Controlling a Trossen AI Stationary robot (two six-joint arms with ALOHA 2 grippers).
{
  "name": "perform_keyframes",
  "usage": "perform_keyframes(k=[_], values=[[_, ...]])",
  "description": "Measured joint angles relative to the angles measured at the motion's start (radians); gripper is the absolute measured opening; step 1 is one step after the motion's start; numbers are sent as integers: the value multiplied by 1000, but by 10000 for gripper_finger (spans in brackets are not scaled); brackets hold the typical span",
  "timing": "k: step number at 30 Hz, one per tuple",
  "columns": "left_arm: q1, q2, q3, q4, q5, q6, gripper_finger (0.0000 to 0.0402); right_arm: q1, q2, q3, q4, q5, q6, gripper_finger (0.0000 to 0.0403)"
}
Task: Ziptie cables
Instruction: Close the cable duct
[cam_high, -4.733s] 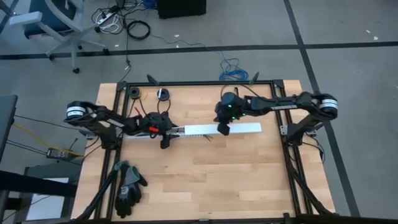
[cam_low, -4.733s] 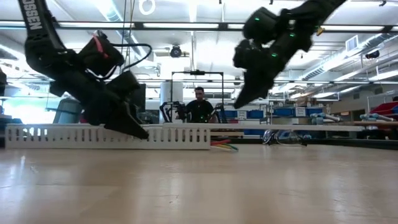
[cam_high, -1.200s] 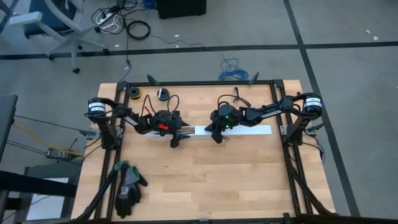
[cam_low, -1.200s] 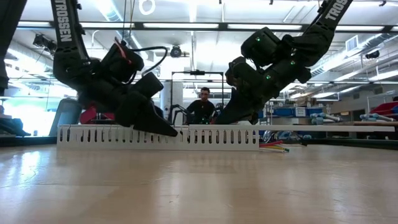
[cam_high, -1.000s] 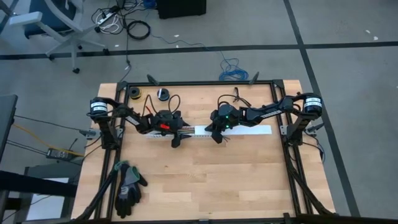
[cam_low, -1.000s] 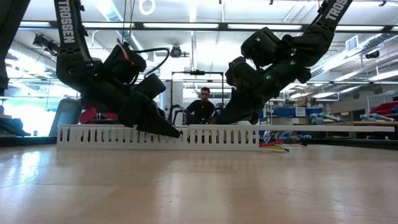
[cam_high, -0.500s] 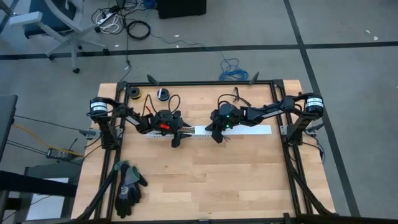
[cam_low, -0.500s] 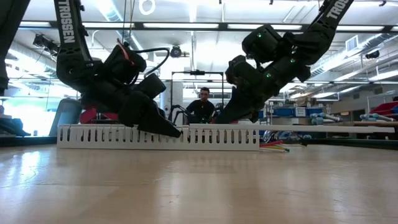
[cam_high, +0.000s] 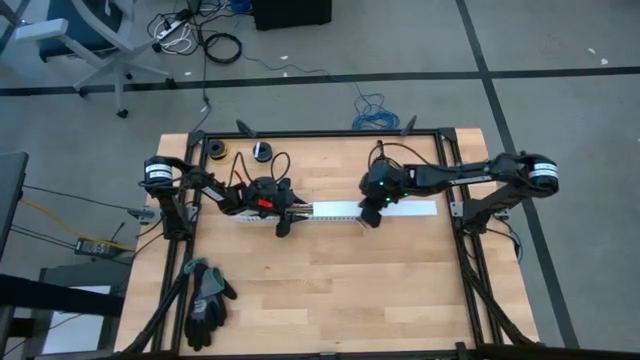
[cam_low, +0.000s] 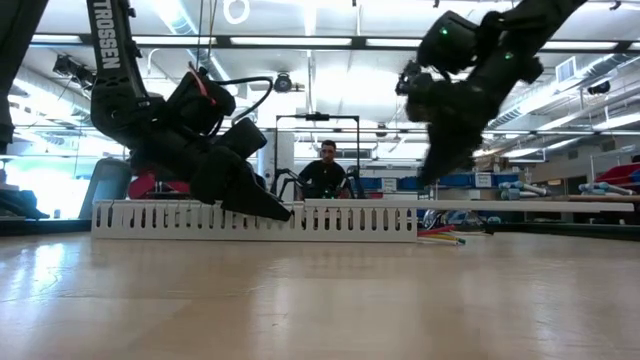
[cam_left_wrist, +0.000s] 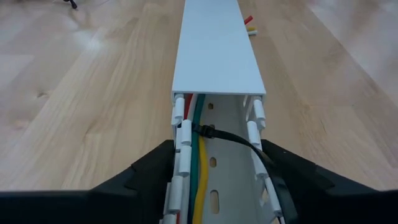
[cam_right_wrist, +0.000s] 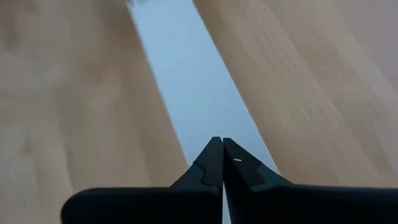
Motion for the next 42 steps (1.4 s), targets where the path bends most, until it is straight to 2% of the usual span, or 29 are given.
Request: perform_keyframes(k=[4,7,12,16,22,32,42], values=[[0,0,0,0,-2,0,230,1,-4,0,-105,32,54,0],[0,0,-2,2,-4,0,230,1,59,1,-33,-5,58,0],[0,0,-4,4,-4,3,230,1,212,15,214,-72,31,0],[0,0,-4,4,-4,3,230,2,274,70,233,-77,-10,0],[0,1,-3,7,-7,3,233,2,274,102,221,-71,-45,0],[0,-11,-5,1,0,1,288,2,279,103,226,-69,-47,0],[0,-110,-115,12,-33,1,291,0,279,103,227,-68,-46,0]])
